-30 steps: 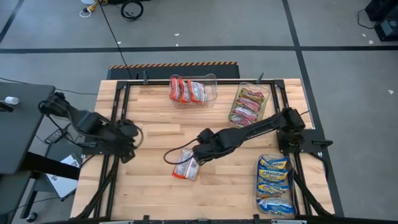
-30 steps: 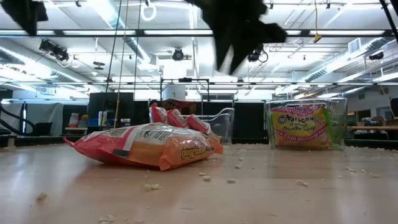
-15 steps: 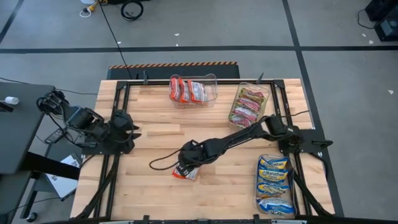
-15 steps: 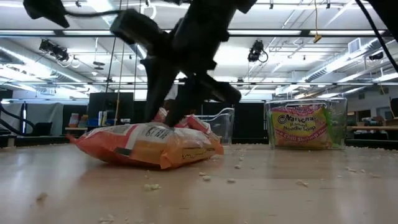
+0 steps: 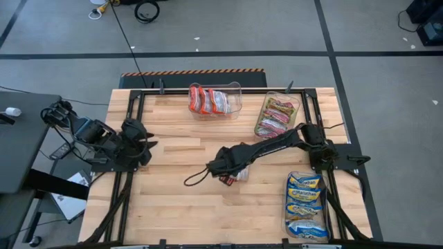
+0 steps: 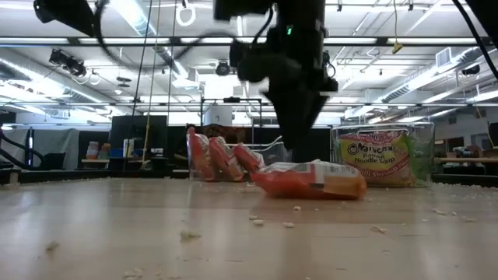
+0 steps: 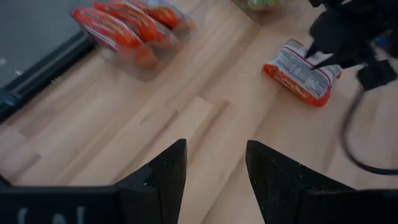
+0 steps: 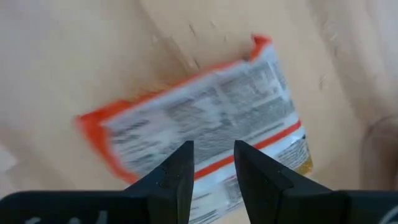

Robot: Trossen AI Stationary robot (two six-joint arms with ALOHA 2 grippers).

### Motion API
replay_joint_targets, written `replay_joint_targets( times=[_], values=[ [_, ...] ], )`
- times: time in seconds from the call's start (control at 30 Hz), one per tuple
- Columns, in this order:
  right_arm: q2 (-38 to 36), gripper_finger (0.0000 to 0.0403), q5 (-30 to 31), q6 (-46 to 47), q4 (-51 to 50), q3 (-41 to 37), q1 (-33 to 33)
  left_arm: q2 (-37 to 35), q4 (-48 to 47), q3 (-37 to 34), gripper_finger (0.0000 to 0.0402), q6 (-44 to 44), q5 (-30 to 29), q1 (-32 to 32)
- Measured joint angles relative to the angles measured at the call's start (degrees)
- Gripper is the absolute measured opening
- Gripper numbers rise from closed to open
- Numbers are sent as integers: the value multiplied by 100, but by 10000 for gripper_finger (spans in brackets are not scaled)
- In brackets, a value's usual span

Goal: Sort Maruchan noodles
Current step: Put the orange noodle pack into the top left transparent bin

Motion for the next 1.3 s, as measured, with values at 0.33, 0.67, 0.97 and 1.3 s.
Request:
replay_joint_targets(
  times=[0.33, 0.67, 0.97, 1.3],
  values=[
    [-135, 132, 222, 199, 691, -71, 328, -2, -475, 0, 172, -436, 178, 0],
    [-134, 215, 844, 1818, 1077, -378, 114, -2, -569, 0, 172, -603, -120, 0],
    [-135, 231, 1351, 2506, 1405, -1011, -47, 2, -10, 0, 172, -606, -323, 0],
    [-172, 229, 1483, 1944, 2137, -1570, 193, 2, 253, 0, 172, -605, -448, 39]
  ],
)
